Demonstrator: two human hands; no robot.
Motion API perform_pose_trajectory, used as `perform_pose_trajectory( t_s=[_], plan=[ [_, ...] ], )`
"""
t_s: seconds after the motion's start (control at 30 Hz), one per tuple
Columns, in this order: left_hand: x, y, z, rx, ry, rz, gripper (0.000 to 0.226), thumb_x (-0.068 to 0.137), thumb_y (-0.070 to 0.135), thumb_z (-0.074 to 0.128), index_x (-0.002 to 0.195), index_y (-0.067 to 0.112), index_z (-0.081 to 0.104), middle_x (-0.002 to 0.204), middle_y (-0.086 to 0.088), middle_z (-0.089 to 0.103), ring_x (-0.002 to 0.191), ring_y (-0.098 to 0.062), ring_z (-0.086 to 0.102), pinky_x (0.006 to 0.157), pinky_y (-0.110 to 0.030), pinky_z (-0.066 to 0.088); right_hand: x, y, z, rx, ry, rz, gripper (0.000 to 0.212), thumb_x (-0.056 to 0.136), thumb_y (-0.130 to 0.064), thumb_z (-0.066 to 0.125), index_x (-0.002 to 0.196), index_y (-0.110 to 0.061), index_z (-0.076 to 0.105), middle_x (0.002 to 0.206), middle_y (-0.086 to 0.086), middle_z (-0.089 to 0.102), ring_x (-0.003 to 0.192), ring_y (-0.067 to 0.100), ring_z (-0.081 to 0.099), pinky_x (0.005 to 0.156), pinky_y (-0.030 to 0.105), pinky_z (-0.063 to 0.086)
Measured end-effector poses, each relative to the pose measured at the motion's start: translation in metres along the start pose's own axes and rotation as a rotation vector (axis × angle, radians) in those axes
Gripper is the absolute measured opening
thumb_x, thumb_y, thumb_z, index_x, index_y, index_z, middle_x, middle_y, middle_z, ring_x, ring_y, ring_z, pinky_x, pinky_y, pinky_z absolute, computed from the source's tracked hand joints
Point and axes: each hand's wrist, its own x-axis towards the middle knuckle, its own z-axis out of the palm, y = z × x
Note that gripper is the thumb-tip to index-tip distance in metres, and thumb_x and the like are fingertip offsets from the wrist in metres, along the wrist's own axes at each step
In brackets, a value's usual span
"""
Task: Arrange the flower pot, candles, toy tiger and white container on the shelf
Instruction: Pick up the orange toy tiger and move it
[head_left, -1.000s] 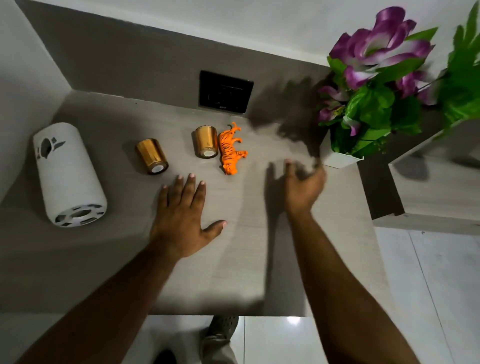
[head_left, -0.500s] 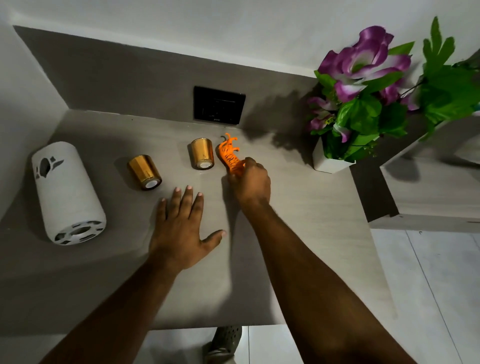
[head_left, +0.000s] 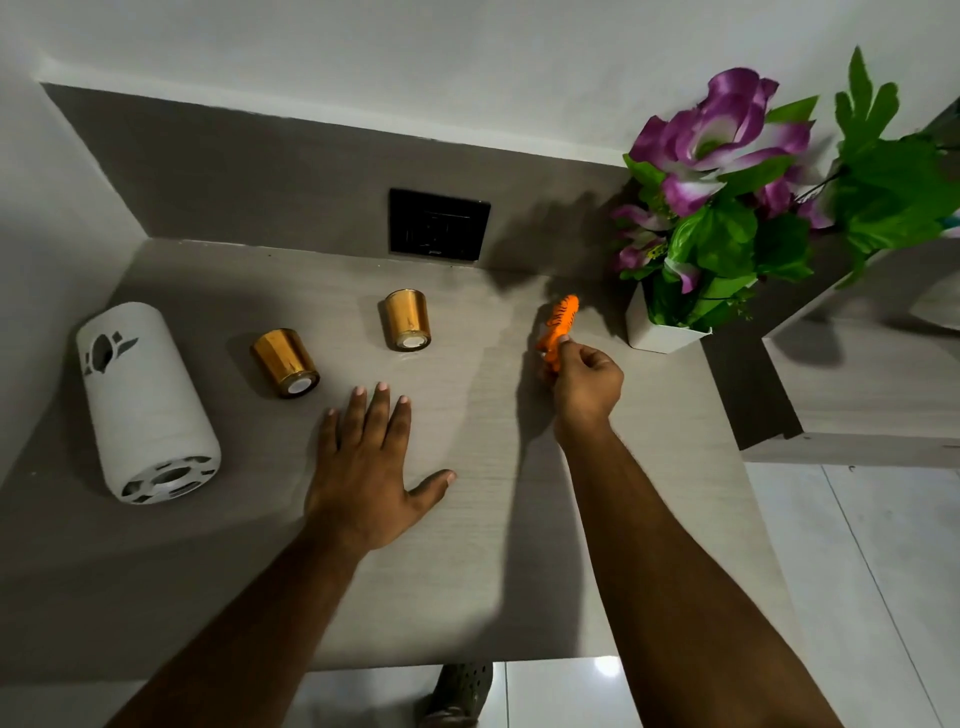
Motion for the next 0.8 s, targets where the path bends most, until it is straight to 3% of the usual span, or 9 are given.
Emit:
perform_pose_trajectory(
  t_s=[0.07, 0.17, 0.27, 0.33, 0.4, 0.47, 0.57, 0.7, 0.8],
  plan=[
    [0.001, -0.001, 0.001, -0.013, 0.010, -0.002, 0.105, 0.073, 0.089, 0.008, 0.153, 0.021, 0.009, 0.165, -0.009, 0.008, 0.151, -0.031, -0.002, 0.121, -0.055, 0.006, -0.001, 0.001, -0.001, -0.033, 0.001, -0.004, 0.027, 0.090, -0.034, 0.067, 0.097, -0.009, 0.074, 0.098, 0.013, 0.074, 0.095, 0.031, 0.070, 0.088, 0.048, 0.058],
    [0.000, 0.001, -0.001, -0.018, -0.018, -0.004, 0.106, 0.072, 0.090, 0.008, 0.153, 0.020, 0.009, 0.165, -0.010, 0.007, 0.151, -0.031, -0.001, 0.120, -0.055, 0.005, -0.006, -0.006, -0.007, -0.209, 0.108, -0.068, 0.054, 0.088, -0.052, 0.061, 0.120, -0.009, 0.065, 0.118, 0.011, 0.069, 0.108, 0.026, 0.064, 0.097, 0.043, 0.052],
    [-0.002, 0.002, -0.008, -0.024, -0.098, -0.003, 0.106, 0.073, 0.089, 0.015, 0.153, 0.019, 0.014, 0.164, -0.010, 0.010, 0.151, -0.031, 0.001, 0.121, -0.053, 0.007, -0.016, -0.020, -0.014, -0.183, 0.231, -0.272, 0.048, 0.089, -0.051, 0.059, 0.114, -0.011, 0.067, 0.111, 0.009, 0.069, 0.103, 0.024, 0.064, 0.092, 0.039, 0.052],
    [-0.001, 0.001, -0.026, -0.089, -0.077, 0.010, 0.092, 0.079, 0.079, 0.035, 0.146, 0.016, 0.036, 0.157, -0.013, 0.031, 0.146, -0.033, 0.023, 0.117, -0.049, 0.022, -0.026, -0.035, -0.010, -0.142, 0.157, -0.389, 0.036, 0.089, -0.042, 0.062, 0.103, -0.010, 0.070, 0.099, 0.008, 0.071, 0.094, 0.026, 0.066, 0.085, 0.039, 0.053],
    [0.004, -0.007, -0.048, -0.134, 0.039, 0.016, 0.065, 0.085, 0.062, 0.050, 0.127, 0.013, 0.058, 0.131, -0.014, 0.058, 0.121, -0.031, 0.052, 0.098, -0.043, 0.042, -0.034, -0.049, 0.006, -0.246, 0.006, -0.431, 0.034, 0.089, -0.037, 0.065, 0.104, -0.007, 0.071, 0.097, 0.012, 0.071, 0.094, 0.029, 0.066, 0.088, 0.038, 0.052],
    [0.012, -0.019, -0.068, -0.198, 0.165, -0.098, 0.042, 0.088, 0.044, 0.058, 0.112, 0.010, 0.065, 0.114, -0.016, 0.062, 0.102, -0.032, 0.058, 0.086, -0.042, 0.047, -0.042, -0.057, 0.031, -0.439, -0.190, -0.424, 0.045, 0.088, -0.042, 0.066, 0.115, -0.006, 0.068, 0.105, 0.015, 0.071, 0.102, 0.030, 0.065, 0.093, 0.036, 0.050],
    [0.036, -0.045, -0.092, -0.396, 0.225, -0.422, 0.028, 0.083, 0.029, 0.063, 0.095, 0.004, 0.063, 0.103, -0.024, 0.063, 0.096, -0.043, 0.059, 0.085, -0.047, 0.050, -0.051, -0.061, 0.071, -0.693, -0.423, -0.359, 0.058, 0.086, -0.048, 0.065, 0.123, -0.004, 0.060, 0.122, 0.016, 0.066, 0.112, 0.032, 0.062, 0.092, 0.038, 0.051],
    [0.073, -0.078, -0.099, -0.625, 0.027, -0.791, 0.046, 0.078, 0.034, 0.070, 0.108, 0.000, 0.063, 0.113, -0.025, 0.066, 0.103, -0.042, 0.062, 0.088, -0.042, 0.052, -0.049, -0.050, 0.111, -0.915, -0.526, -0.337, 0.058, 0.081, -0.058, 0.067, 0.110, -0.008, 0.063, 0.113, 0.015, 0.067, 0.102, 0.033, 0.063, 0.082, 0.037, 0.052],
    [0.090, -0.084, -0.089, -0.721, -0.009, -0.858, 0.055, 0.078, 0.045, 0.071, 0.107, -0.002, 0.066, 0.112, -0.024, 0.068, 0.100, -0.040, 0.065, 0.086, -0.044, 0.055, -0.043, -0.043, 0.133, -0.934, -0.535, -0.258, 0.061, 0.075, -0.060, 0.072, 0.111, -0.012, 0.063, 0.111, 0.011, 0.067, 0.101, 0.031, 0.064, 0.083, 0.037, 0.054]
  ],
)
